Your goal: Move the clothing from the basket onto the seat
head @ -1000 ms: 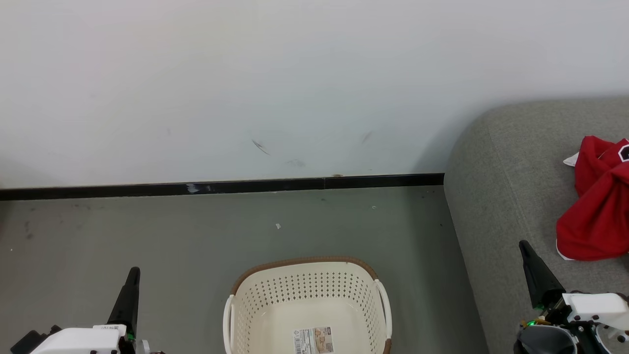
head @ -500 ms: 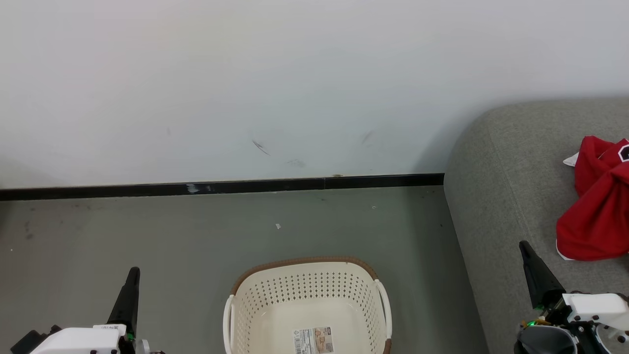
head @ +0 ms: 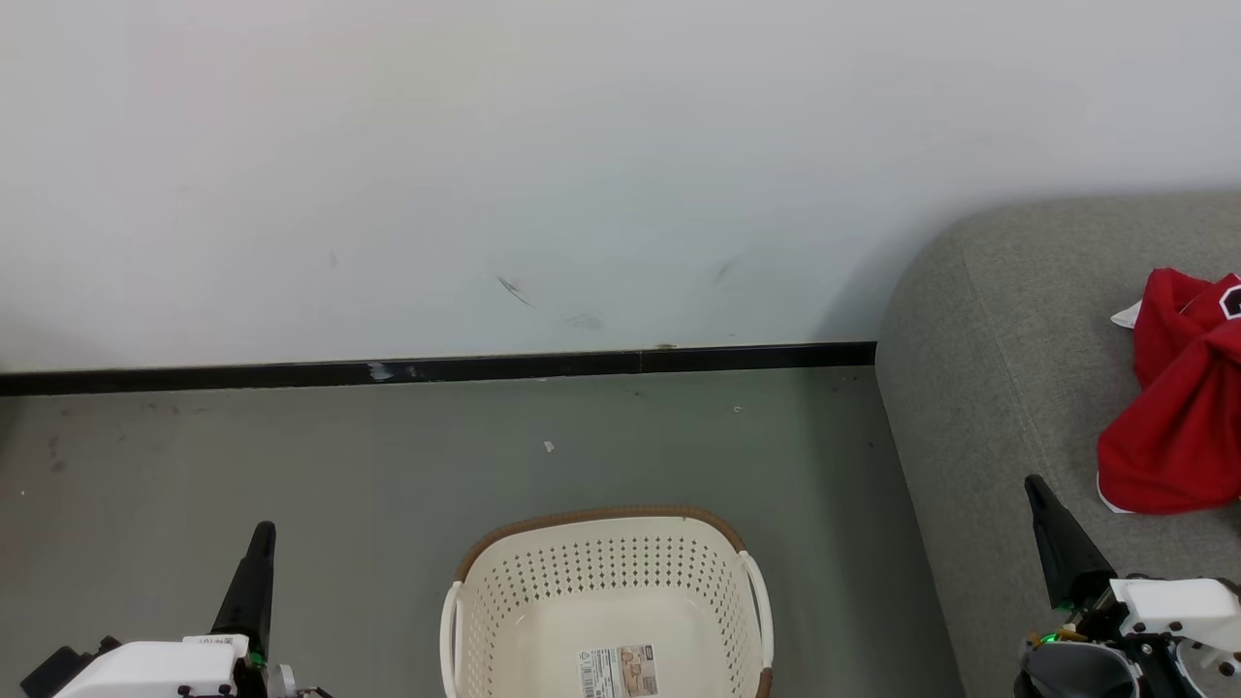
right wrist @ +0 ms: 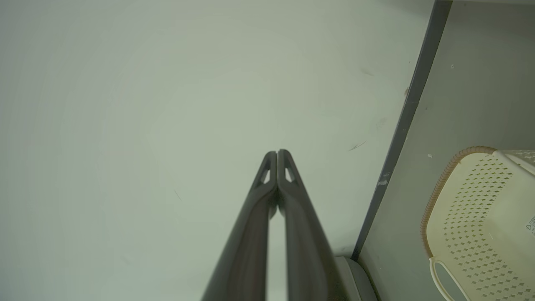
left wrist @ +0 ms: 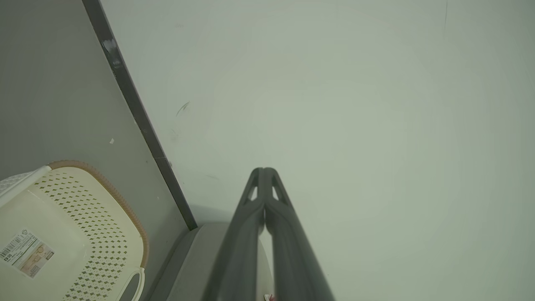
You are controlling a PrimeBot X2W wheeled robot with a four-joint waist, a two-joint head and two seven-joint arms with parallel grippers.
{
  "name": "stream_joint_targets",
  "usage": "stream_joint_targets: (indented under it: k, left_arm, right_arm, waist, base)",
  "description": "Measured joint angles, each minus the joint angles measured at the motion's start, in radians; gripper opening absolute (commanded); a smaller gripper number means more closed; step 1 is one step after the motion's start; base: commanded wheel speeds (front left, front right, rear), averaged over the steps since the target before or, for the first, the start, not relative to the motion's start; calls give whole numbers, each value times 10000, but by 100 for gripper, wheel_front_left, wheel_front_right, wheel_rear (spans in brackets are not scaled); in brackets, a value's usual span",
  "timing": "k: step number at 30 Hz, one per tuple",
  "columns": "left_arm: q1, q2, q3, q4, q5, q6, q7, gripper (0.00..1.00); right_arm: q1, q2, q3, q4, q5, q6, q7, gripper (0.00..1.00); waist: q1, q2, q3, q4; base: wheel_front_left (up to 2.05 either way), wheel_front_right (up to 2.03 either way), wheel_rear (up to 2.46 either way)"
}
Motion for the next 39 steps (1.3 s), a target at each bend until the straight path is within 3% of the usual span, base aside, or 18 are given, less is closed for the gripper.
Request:
stream_joint_targets:
  k: [39]
  left_arm:
    - [-3, -4, 15, 67, 0, -86, 31, 0]
  right_arm:
    - [-4, -10, 8, 12, 2, 0, 0, 0]
  waist:
    - [-1, 0, -1, 0]
  base:
    - [0, 0, 0]
